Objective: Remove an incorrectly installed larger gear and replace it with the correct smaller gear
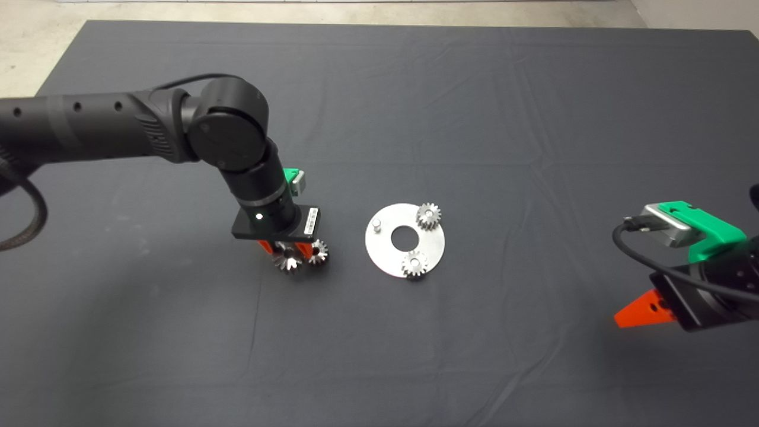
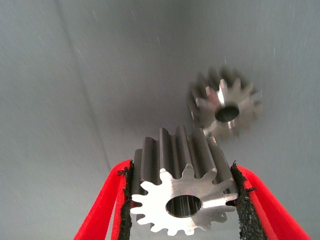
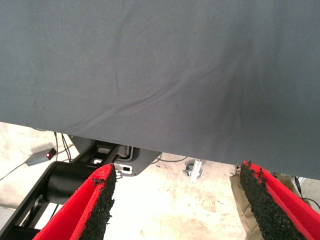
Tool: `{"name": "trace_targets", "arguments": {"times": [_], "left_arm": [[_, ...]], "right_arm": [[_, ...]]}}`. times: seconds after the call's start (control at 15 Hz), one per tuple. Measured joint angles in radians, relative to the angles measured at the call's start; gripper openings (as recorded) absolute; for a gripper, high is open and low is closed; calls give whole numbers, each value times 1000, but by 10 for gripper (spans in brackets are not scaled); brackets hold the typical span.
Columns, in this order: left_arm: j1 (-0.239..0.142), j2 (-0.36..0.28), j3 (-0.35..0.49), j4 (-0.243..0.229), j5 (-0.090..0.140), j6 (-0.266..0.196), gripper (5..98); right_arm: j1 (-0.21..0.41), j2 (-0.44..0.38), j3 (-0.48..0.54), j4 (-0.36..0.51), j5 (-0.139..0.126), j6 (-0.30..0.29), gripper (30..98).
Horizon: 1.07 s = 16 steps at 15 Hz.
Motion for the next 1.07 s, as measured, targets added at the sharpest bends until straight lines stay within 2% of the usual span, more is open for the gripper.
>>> {"name": "trace_targets", "arguments": {"times": [0.2, 0.53, 1.07], "left_arm": [[31, -4, 0, 56, -3, 0, 415], [40, -30, 0, 69, -1, 0, 415], [41, -28, 0, 72, -2, 0, 399]], "right_arm": [[0, 0, 0, 0, 0, 0, 660], [0, -2, 1, 0, 0, 0, 660], [0, -2, 1, 0, 0, 0, 660]]}}
